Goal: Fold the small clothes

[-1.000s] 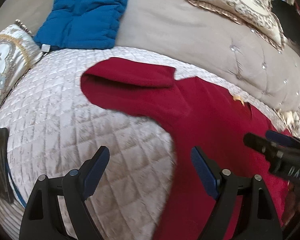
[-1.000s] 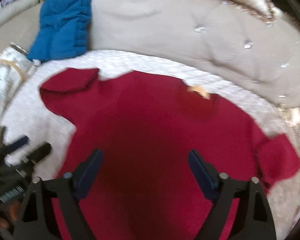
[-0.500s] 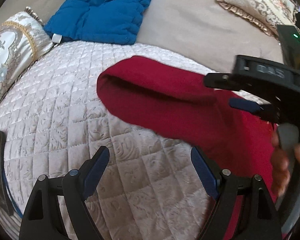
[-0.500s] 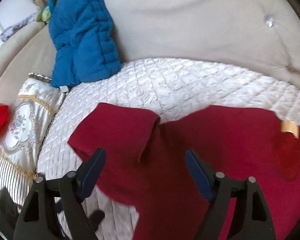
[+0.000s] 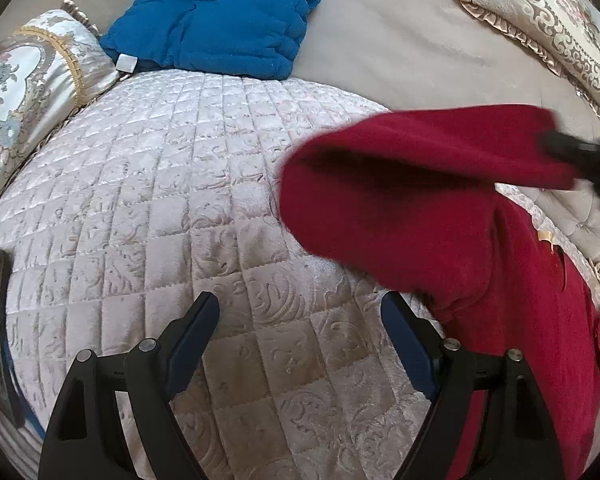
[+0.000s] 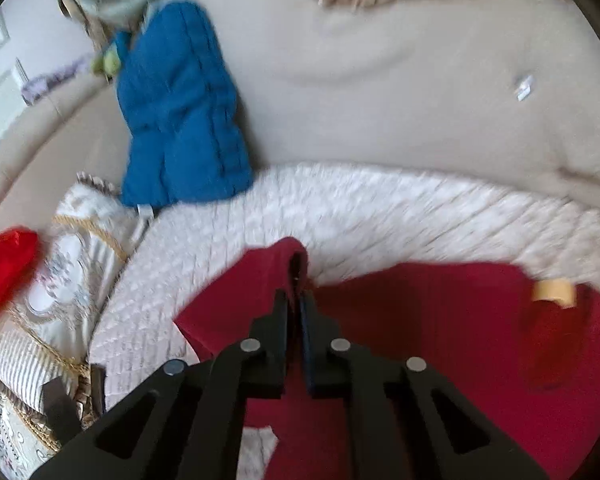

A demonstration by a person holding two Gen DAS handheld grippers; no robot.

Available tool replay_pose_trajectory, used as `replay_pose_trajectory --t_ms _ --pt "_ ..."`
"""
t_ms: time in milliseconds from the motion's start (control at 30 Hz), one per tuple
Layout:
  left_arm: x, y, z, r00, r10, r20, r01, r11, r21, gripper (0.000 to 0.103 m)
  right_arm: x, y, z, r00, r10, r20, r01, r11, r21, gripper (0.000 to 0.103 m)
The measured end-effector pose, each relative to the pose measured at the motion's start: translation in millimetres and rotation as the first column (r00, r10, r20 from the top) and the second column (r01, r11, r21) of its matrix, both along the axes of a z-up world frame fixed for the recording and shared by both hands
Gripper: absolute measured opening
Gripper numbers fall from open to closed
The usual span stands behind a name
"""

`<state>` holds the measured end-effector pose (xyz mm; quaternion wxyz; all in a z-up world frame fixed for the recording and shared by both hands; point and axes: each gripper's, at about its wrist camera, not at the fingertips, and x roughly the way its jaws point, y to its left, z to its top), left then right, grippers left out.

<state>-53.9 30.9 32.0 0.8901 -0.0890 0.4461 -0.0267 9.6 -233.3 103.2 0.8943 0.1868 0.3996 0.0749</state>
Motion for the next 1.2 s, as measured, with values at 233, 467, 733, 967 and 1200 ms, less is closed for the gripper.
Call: replay_pose_trajectory --t_ms 233,467,733,967,1200 --pt "-12 -14 16 0.999 -0.025 0.028 0.024 1.0 0.02 0.064 -56 -62 45 0.994 -0.091 0.054 0.094 0.994 -0.059 0.006" --pt "-23 -30 22 0.998 -0.053 0.037 0.051 0.998 0.048 0.064 -115 -116 45 0.976 -0.212 0.039 0.215 0.975 -0.062 0.006" --pt "-32 -47 21 0.995 -0.097 0.02 0.095 0.992 0.077 0.064 -161 -168 27 0.94 -0.341 -0.014 0.339 0.937 -0.083 0.006" --pt "-33 -58 15 0.992 -0.123 -0.002 0.122 0.988 0.096 0.064 -189 -201 9 0.877 -0.473 -0.086 0.449 0.869 -0.209 0.006" --pt "-25 -59 4 0.993 -0.111 -0.024 0.113 0.987 0.113 0.064 -192 -214 -11 0.801 -0.574 -0.168 0.509 0.802 -0.312 0.031"
